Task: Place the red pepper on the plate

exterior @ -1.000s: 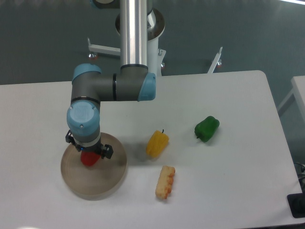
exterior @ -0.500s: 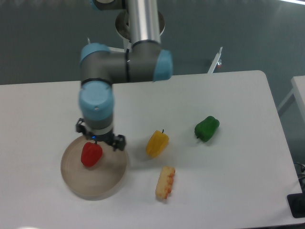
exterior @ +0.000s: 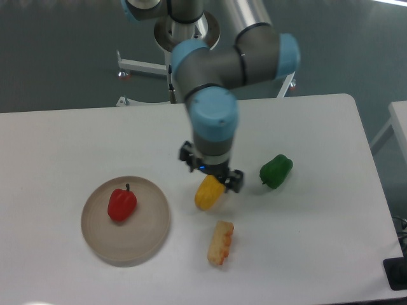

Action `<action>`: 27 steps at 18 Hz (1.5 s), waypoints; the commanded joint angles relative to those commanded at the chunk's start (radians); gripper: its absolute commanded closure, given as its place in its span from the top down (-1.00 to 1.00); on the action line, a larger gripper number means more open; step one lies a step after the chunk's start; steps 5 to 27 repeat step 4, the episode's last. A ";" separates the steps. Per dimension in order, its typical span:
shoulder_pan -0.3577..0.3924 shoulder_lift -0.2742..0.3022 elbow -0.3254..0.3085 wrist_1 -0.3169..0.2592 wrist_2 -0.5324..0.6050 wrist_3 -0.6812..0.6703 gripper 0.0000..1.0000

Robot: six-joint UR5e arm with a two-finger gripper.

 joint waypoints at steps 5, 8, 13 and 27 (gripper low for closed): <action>0.023 -0.003 -0.006 0.048 0.041 0.062 1.00; 0.023 -0.003 -0.006 0.048 0.041 0.062 1.00; 0.023 -0.003 -0.006 0.048 0.041 0.062 1.00; 0.023 -0.003 -0.006 0.048 0.041 0.062 1.00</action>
